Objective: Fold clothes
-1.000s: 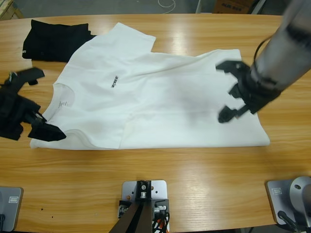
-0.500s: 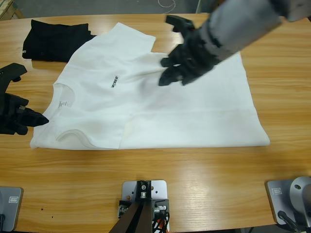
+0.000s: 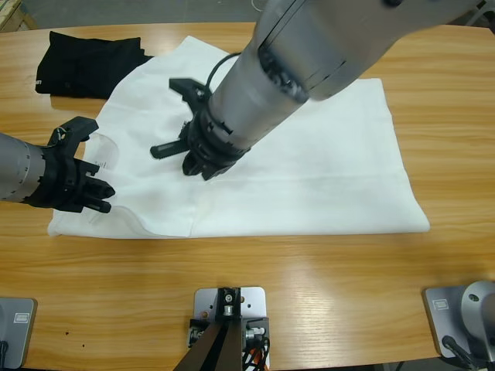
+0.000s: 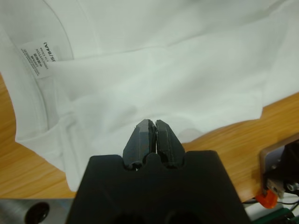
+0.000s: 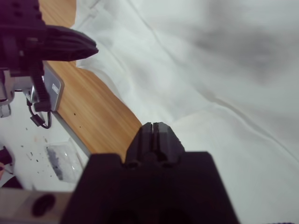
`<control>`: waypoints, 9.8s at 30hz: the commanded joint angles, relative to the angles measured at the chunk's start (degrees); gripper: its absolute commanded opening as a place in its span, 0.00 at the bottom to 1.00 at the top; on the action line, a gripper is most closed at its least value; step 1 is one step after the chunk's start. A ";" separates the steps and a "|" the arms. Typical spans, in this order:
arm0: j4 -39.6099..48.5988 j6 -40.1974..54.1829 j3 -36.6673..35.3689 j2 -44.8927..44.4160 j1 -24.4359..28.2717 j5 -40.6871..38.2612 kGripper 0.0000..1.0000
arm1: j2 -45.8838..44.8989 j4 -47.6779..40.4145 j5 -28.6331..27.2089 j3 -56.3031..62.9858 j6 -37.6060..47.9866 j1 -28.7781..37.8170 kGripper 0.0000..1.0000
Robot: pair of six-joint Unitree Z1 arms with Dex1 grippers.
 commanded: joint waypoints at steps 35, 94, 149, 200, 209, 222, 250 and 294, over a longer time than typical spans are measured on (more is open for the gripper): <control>-2.54 -3.80 7.63 5.17 -6.19 0.02 0.00 | 12.75 -0.48 -6.32 1.06 3.13 1.57 0.00; -15.06 -11.37 4.80 13.58 8.17 -0.37 0.00 | 5.61 -18.29 -5.11 15.93 10.36 5.31 0.00; -7.92 -13.64 7.52 6.21 -2.20 -1.21 0.00 | -11.14 0.19 -23.93 31.03 12.54 -17.82 0.00; 5.03 -14.80 10.05 -3.83 -12.31 -10.02 0.00 | -12.20 16.06 -19.71 40.29 27.04 -7.05 0.00; 12.22 -18.03 -2.22 -8.42 -10.22 -6.40 0.00 | -19.84 30.72 -23.83 21.55 23.38 -7.05 0.69; 12.82 12.85 -35.12 16.83 16.90 -16.35 0.94 | -21.39 28.09 -18.22 8.44 -14.96 -35.19 1.00; 49.58 13.85 -112.45 69.26 24.73 -19.05 0.90 | -16.10 15.53 -15.39 16.09 -17.87 -48.78 1.00; 52.50 9.04 -130.68 71.16 23.88 -28.20 0.00 | 4.40 -10.11 1.50 23.29 -18.65 -72.46 0.37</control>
